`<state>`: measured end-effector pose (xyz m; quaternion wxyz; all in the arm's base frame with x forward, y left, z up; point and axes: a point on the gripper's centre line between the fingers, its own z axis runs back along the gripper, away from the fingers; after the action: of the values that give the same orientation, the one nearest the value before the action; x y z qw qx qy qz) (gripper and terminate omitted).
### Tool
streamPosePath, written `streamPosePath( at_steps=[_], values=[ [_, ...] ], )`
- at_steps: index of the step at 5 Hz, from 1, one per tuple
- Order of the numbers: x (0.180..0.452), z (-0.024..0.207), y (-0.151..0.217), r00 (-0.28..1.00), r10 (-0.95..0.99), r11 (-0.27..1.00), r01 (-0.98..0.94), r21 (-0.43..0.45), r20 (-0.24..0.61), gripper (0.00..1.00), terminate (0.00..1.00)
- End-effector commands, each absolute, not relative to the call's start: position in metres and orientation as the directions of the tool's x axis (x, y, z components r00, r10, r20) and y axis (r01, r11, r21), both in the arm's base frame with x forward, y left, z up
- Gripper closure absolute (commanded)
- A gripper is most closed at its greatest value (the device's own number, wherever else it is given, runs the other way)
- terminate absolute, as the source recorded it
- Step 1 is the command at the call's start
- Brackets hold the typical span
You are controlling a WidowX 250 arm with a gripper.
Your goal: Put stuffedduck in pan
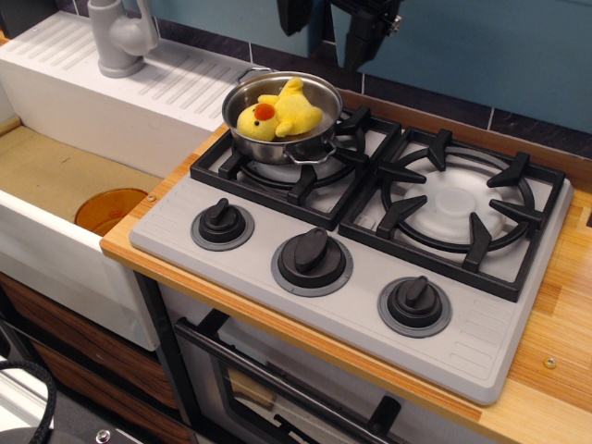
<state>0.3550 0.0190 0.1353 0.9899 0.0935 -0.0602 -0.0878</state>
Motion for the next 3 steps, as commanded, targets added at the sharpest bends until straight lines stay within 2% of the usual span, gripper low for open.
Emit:
streamPosePath(
  at_steps=[1, 2, 3],
  values=[
    [0.365, 0.157, 0.003, 0.973, -0.186, 0.971, 0.160, 0.176, 0.140, 0.00, 0.00],
    [0.361, 0.157, -0.006, 0.974, -0.176, 0.971, 0.148, 0.188, 0.143, 0.00, 0.00],
    [0.360, 0.156, -0.014, 0.982, -0.156, 0.974, 0.135, 0.182, 0.106, 0.00, 0.00]
  ],
)
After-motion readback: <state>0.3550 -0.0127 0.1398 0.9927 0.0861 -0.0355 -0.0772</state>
